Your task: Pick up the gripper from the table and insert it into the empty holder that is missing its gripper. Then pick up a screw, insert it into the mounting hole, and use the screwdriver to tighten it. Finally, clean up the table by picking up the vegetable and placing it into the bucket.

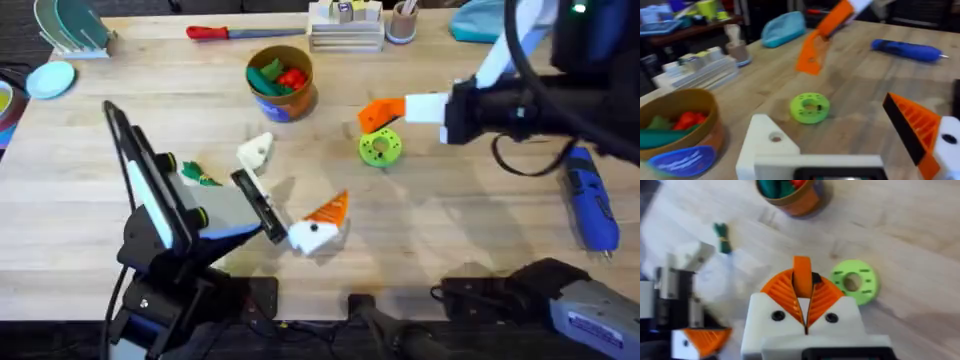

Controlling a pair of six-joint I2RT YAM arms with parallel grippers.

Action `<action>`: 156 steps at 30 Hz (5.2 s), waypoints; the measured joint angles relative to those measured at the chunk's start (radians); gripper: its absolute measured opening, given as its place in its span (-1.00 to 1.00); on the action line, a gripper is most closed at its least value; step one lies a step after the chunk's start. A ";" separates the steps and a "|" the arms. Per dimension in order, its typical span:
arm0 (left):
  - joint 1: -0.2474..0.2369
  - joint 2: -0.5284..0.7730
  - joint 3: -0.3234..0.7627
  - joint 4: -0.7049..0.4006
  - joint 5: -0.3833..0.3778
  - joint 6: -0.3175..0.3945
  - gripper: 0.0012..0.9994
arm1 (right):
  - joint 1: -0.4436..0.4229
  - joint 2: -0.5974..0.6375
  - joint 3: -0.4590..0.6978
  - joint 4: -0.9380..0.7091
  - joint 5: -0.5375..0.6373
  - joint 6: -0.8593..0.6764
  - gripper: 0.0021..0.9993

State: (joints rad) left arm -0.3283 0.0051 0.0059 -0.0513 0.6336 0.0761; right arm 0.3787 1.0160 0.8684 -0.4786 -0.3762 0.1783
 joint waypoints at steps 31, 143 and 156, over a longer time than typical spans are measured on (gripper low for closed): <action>0.000 0.000 0.000 -0.009 0.185 0.000 0.99 | 0.006 0.481 0.000 0.369 -0.878 0.350 -0.99; 0.010 0.007 -0.002 0.086 -0.288 -0.188 0.99 | 0.343 0.555 0.009 0.889 -0.219 0.930 -0.99; 0.011 0.007 -0.002 0.088 -0.308 -0.196 0.99 | 0.401 0.555 0.009 0.905 -0.101 0.951 -0.99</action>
State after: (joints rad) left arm -0.3172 0.0120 0.0044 0.0368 0.3255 -0.1204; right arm 0.7792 1.5711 0.8771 0.4265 -0.4767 1.1289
